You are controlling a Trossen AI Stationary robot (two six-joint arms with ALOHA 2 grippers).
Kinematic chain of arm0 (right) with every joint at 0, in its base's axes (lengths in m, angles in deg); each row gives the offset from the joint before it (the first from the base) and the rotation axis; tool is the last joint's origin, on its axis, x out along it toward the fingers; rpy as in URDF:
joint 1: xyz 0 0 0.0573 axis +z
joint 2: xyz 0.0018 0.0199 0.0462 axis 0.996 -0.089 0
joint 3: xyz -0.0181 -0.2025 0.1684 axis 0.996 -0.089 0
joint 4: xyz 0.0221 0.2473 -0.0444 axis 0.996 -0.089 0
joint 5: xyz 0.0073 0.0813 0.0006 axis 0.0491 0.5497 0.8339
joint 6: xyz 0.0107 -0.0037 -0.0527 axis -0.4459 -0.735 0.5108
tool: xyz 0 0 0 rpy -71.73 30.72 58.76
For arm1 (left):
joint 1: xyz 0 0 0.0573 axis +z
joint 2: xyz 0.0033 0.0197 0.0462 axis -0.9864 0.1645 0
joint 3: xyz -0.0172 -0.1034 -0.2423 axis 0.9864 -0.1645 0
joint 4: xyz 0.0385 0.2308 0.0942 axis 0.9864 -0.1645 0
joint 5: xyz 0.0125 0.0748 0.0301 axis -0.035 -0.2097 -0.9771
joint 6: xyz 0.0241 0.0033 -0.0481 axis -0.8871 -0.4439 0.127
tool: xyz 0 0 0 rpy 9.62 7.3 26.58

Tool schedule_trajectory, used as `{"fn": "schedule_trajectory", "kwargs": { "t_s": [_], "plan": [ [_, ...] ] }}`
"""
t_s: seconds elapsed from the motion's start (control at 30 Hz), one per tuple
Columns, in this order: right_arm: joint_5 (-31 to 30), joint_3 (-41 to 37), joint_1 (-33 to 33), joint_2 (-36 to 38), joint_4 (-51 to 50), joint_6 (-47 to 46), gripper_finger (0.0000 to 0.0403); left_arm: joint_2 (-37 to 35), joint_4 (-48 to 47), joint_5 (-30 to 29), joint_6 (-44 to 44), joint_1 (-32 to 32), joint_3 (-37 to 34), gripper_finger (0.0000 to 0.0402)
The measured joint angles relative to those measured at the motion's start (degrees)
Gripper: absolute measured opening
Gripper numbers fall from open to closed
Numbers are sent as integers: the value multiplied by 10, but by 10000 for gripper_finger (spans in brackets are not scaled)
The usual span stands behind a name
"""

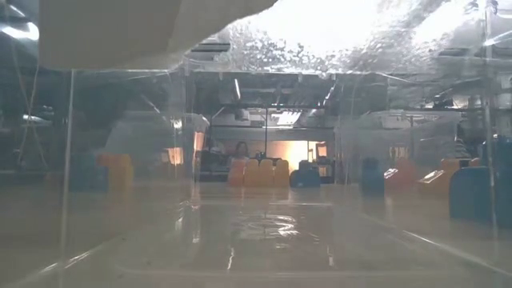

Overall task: Sort blocks
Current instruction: Put the orange game piece into the top right transparent bin

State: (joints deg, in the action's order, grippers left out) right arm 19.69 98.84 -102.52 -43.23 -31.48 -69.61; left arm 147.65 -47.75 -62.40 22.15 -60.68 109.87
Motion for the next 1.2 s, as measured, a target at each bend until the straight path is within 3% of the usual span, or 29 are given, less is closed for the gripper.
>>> {"fn": "schedule_trajectory", "kwargs": {
  "t_s": [0.47, 0.77, 0.97, 1.1, 1.2],
  "plan": [
    [0, 0, 0, 0, 0, 0, 330, -3, 37, 1, 16, 0, -26, 246],
    [0, 0, 0, 0, 0, 0, 330, -3, 21, 2, -33, 0, 13, 246],
    [0, 0, 0, 0, -1, 0, 330, -16, 13, 37, -84, -12, 21, 241],
    [0, 0, 0, 0, -7, 0, 330, -42, -1, -29, -59, -51, 12, 194],
    [0, 0, 0, 0, -9, 0, 330, -72, 19, -48, -22, -81, -3, 106]
  ]
}}
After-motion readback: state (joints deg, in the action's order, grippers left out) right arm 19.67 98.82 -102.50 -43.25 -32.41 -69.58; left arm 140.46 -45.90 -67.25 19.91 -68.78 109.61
